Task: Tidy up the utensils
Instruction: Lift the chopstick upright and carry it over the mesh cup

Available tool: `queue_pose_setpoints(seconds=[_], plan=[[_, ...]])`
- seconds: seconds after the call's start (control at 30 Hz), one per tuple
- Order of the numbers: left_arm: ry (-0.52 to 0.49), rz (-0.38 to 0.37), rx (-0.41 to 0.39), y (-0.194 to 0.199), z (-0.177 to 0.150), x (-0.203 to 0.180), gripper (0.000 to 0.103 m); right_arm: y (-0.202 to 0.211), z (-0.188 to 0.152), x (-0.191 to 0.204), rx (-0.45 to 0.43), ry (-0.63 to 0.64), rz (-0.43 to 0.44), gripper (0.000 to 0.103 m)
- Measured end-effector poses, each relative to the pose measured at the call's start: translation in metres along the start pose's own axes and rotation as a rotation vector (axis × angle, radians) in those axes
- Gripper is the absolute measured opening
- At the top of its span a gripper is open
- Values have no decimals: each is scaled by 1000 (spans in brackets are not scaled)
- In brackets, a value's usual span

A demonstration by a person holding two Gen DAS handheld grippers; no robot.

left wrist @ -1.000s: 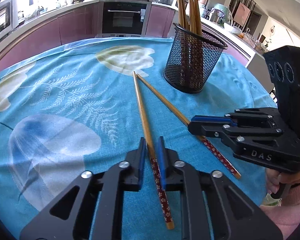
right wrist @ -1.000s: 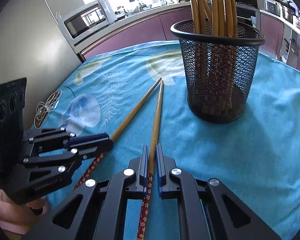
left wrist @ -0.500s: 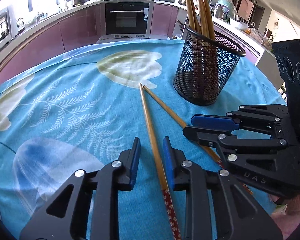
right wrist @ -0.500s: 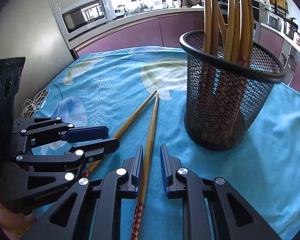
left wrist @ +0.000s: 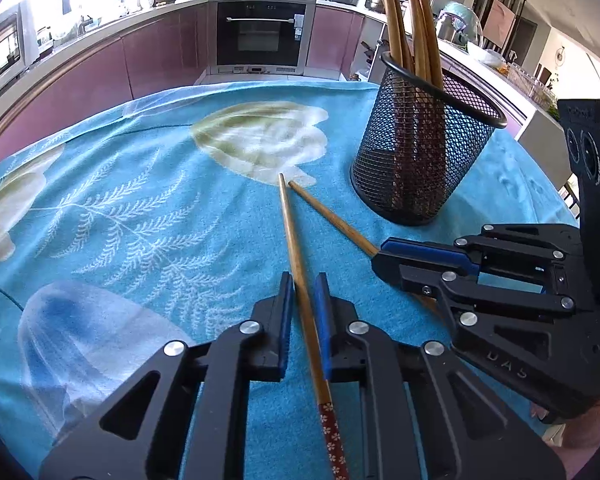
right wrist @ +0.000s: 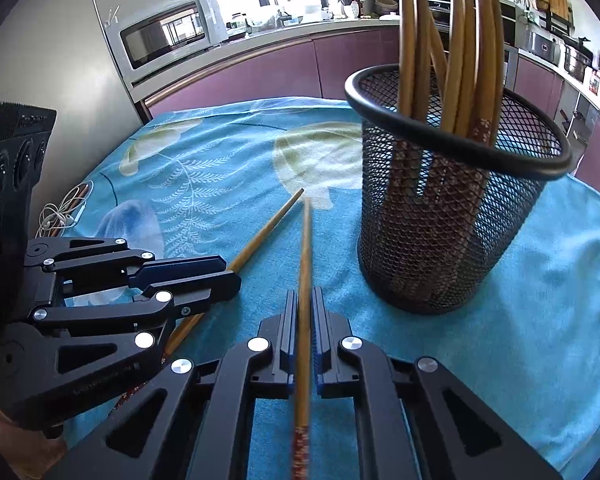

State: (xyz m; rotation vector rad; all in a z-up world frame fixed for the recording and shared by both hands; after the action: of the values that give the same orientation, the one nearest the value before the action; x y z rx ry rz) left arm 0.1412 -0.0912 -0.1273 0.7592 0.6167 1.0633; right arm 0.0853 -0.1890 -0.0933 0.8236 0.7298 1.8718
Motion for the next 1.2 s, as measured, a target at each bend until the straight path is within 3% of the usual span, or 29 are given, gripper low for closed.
queue_pose_setpoints(seconds=[0.53,1.2], plan=[[25,-17,-13,6,-2,-1,7,28,-5,-9,-44,-49,92,6],[27,-77,-118,62,3,-5,8,71,-5,-9,-139,-46,163,6]])
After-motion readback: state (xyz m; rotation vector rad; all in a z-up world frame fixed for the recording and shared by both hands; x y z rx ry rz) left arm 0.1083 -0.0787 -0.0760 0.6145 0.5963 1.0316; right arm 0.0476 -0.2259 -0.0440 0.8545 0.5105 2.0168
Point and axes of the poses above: each gripper's, at about its wrist camera, not at the fingertips, and y roughly against the way its jaws point, x to its left, z to its top, the point moved 1 cm from there along -y, roughly the way its jaws point, and after that the axes turned 5 degrees about -y, right-handed, at the moved point
